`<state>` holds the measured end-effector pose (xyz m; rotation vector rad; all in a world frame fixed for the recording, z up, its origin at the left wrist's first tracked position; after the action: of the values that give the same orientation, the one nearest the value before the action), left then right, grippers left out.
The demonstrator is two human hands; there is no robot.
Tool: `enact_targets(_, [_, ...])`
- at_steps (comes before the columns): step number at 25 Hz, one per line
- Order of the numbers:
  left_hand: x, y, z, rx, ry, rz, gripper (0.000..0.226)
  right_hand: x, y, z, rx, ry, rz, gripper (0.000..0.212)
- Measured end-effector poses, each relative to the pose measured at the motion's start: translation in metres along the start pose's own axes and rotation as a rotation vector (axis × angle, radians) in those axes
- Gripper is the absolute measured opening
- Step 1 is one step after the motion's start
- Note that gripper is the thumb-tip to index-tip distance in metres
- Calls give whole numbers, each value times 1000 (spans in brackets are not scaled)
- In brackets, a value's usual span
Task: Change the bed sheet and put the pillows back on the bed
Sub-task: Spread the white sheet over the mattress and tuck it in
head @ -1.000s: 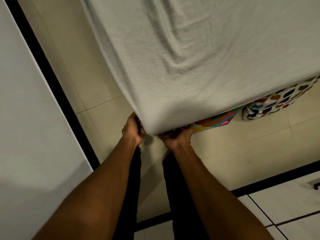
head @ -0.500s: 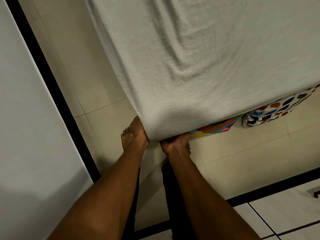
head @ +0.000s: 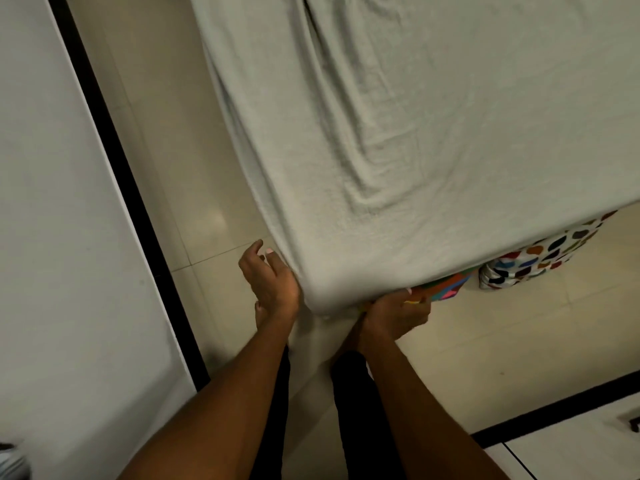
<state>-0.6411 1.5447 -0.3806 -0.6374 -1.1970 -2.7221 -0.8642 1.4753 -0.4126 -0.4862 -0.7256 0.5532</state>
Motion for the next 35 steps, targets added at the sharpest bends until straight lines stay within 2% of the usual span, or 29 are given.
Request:
enact_targets(1, [9,28,9,-60,26,-278,35,27,-48,21,87,20,259,58])
enact_targets(2, [15,55,14,-136,-18,-486,38,46,-80,31,181,-57,503,64])
enact_targets(3, [19,73,8,-229,-128,-654,43,63,-103,32,338,-123,691,72])
enact_targets(5, [27,83,-18,-460,-387,-803,58,74,-114,11,666,-320,1002,79])
enact_targets(6, [29,81,-29,-601,-462,-843,63,76,-104,-2,802,-391,1107,80])
enact_targets(8, [29,71,-43,-808,-501,-910,68,74,-92,-19,1011,-419,1251,83])
enact_targets(9, [26,63,-47,-844,-491,-921,70,71,-87,-25,1032,-418,1298,85])
enact_targets(14, [17,45,-59,-874,-470,-931,70,63,-75,-33,1058,-385,1328,90])
enact_targets(18, [15,65,-49,-958,-660,-824,71,66,-89,-27,1135,-487,1276,84])
enact_targets(21, [20,99,-14,-973,-779,-668,75,79,-121,-6,1143,-617,1130,70])
enact_targets(23, [22,123,25,-984,-751,-588,74,95,-156,13,1156,-694,1052,68])
enact_targets(25, [29,154,64,-1037,-744,-588,71,116,-200,36,1145,-725,1062,66])
enact_targets(30, [74,255,159,-990,-659,-546,64,188,-301,113,1139,-714,1172,66])
enact_targets(35, [84,350,223,-906,-525,-656,62,245,-378,154,1063,-669,1314,65])
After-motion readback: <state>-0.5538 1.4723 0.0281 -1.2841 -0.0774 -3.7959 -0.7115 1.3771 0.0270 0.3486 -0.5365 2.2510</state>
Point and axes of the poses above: each hand's wrist, its own x-axis away from the middle knuckle, its own z-axis out of the back of the hand, y = z × x, the point moved 4 cm from there along -x, towards the middle knuckle, and after that the axes turned 2 degrees about x, right-handed, at the moved point
